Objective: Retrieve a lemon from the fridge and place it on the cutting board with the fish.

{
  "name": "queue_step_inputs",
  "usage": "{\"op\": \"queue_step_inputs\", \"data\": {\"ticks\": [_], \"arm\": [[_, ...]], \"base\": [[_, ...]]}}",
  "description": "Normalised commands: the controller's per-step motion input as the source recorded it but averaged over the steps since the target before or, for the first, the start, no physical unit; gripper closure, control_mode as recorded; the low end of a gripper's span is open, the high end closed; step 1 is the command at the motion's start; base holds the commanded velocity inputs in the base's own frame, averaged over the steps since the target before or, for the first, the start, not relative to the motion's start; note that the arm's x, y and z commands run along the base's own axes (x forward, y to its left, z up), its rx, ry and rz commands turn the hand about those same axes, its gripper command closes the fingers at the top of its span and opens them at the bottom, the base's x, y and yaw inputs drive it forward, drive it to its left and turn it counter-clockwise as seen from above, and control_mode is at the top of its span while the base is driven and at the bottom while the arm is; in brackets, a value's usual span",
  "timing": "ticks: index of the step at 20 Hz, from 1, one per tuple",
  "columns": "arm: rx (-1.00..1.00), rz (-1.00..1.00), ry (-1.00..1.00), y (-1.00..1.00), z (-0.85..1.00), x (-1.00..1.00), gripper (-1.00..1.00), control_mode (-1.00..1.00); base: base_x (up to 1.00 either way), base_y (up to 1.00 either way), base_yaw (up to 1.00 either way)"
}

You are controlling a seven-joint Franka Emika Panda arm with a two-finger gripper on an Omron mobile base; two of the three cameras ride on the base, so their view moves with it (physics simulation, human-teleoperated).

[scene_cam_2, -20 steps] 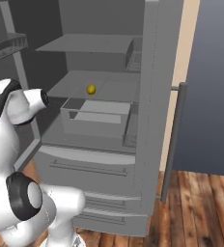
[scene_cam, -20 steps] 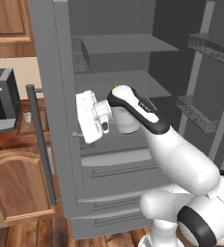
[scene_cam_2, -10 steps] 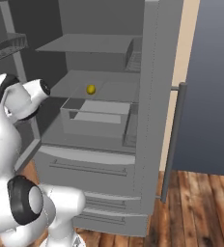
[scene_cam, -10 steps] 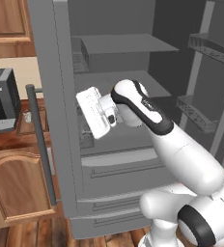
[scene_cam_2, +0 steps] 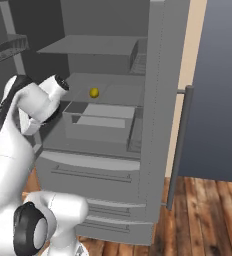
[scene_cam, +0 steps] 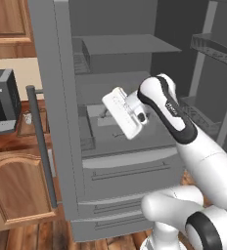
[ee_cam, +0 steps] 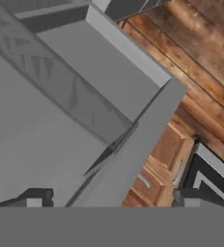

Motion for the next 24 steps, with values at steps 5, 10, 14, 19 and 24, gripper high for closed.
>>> {"op": "queue_step_inputs", "data": {"ticks": [5,10,14,19,24], "arm": [[-0.52,0.21,-0.13,-0.86,-0.07,-0.16,-1.0,-1.0],[-0.66,0.35,-0.02,-0.72,-0.22,-0.5,-1.0,-1.0],[-0.59,0.6,-0.01,-0.4,-0.3,-0.67,-1.0,-1.0],[-0.17,0.48,-0.21,-0.57,-0.19,-0.83,-1.0,-1.0],[0.07,0.06,-0.01,-0.41,-0.01,0.06,-1.0,-1.0]], "base": [[0.0,0.0,0.0],[0.0,0.0,0.0],[0.0,0.0,0.0],[0.0,0.0,0.0],[0.0,0.0,0.0]]}}
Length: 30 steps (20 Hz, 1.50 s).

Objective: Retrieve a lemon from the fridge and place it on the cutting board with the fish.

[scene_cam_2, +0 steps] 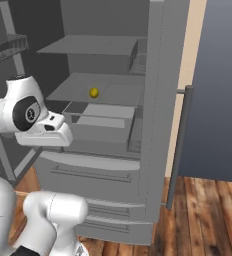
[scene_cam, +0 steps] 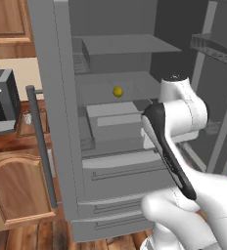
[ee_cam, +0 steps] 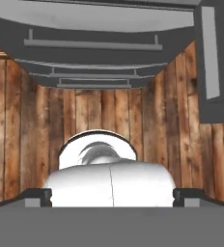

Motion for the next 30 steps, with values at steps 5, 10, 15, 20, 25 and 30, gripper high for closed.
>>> {"op": "queue_step_inputs", "data": {"ticks": [5,10,15,20,25,30], "arm": [[0.0,-0.01,-0.05,-0.2,0.0,0.21,-1.0,-1.0],[0.0,-0.14,0.0,-0.12,-0.04,0.31,-1.0,-1.0],[0.24,-0.18,0.0,-0.12,-0.2,0.44,-1.0,-1.0],[0.16,-0.02,0.0,0.0,-0.3,0.27,-1.0,-1.0],[0.0,0.0,0.0,0.0,-0.07,0.0,-1.0,-1.0],[0.0,0.0,0.0,0.0,0.0,0.0,-1.0,-1.0]], "base": [[0.0,0.0,0.0],[0.0,0.0,0.0],[0.0,0.0,0.0],[0.0,0.0,0.0],[0.0,0.0,0.0],[0.0,0.0,0.0]]}}
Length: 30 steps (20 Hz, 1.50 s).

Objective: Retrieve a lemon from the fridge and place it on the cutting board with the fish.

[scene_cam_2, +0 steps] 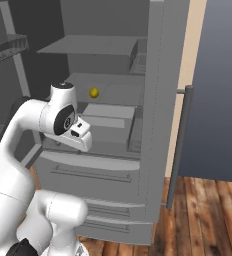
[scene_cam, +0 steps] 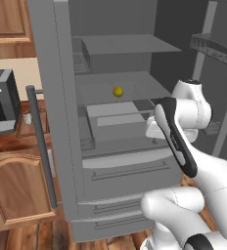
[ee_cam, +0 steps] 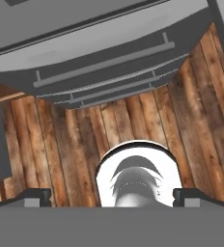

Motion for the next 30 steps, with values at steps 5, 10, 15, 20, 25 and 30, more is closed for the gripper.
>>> {"op": "queue_step_inputs", "data": {"ticks": [5,10,15,20,25,30], "arm": [[0.0,0.0,-0.05,0.0,0.0,0.15,-1.0,1.0],[0.0,0.0,0.0,0.0,0.0,0.0,-1.0,1.0],[0.0,0.0,0.0,0.0,0.0,0.0,-1.0,1.0],[0.0,0.0,0.0,0.0,0.0,0.0,-1.0,1.0],[0.0,0.0,0.0,0.0,0.0,0.0,-1.0,1.0],[0.0,0.0,0.0,0.0,0.0,0.0,-1.0,1.0]], "base": [[0.08,0.0,0.0],[0.63,0.0,0.0],[0.68,0.0,0.0],[0.59,0.0,0.0],[0.48,0.0,0.0],[0.39,0.0,0.0]]}}
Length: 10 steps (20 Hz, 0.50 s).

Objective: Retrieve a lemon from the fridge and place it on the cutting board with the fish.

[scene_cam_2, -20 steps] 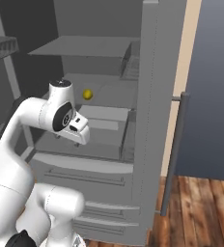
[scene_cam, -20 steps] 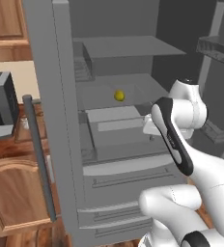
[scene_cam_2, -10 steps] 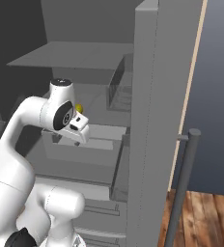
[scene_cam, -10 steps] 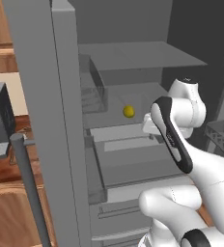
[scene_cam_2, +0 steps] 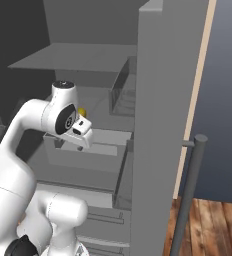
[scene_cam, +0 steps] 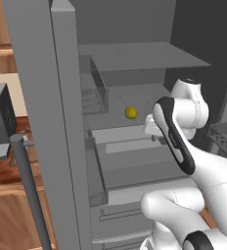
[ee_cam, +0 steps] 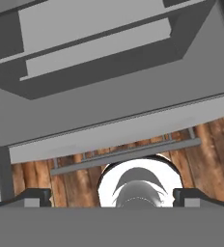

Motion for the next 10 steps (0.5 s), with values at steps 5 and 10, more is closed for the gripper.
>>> {"op": "queue_step_inputs", "data": {"ticks": [5,10], "arm": [[0.0,0.03,-0.17,0.0,0.01,0.16,-1.0,-1.0],[-0.12,0.06,-0.06,0.08,0.4,0.31,-1.0,-1.0]], "base": [[0.05,0.0,0.0],[0.0,0.0,0.0]]}}
